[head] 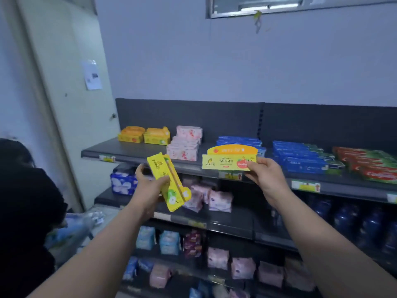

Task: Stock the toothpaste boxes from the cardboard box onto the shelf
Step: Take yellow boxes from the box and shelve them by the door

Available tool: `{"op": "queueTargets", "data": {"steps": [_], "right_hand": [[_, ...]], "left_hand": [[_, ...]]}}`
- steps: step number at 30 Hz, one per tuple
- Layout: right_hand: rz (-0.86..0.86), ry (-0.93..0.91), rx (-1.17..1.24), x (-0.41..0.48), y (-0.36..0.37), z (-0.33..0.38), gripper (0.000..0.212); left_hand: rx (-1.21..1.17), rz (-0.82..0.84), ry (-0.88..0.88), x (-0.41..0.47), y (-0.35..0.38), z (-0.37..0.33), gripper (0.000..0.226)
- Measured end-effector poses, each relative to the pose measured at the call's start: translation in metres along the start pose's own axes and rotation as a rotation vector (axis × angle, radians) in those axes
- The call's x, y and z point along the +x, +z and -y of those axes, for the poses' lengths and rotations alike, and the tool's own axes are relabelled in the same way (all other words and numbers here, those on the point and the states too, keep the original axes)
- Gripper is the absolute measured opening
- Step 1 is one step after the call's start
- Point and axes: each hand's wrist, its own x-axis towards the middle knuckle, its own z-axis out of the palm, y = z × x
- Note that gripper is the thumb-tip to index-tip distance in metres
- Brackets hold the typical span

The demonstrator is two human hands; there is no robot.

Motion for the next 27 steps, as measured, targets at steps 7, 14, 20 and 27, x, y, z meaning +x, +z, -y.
{"op": "queueTargets", "data": {"steps": [7,14,20,27], "right_hand": [[0.025,-0.037,-0.096,0.050,0.103,-0.019,0.037],[0.103,-0.054,-0.094,0.119,0.175,-0.034,0.032],[0.180,-0.074,-0.119,0.195,0.222,-0.032,0.025],[0.306,-0.072,-0.091,0.259,0.265,-0.033,0.013]], "left_hand": [[0.039,-0.089,0.049,0.064,-0.081,-0.022,0.060],[-0.081,-0.161,0.067,0.142,-0.109,-0.025,0.043],[-0.067,-0.242,0.116,0.213,-0.115,-0.037,0.041],[-0.197,-0.141,0.107,0.281,-0.112,-0.040,0.008]]}}
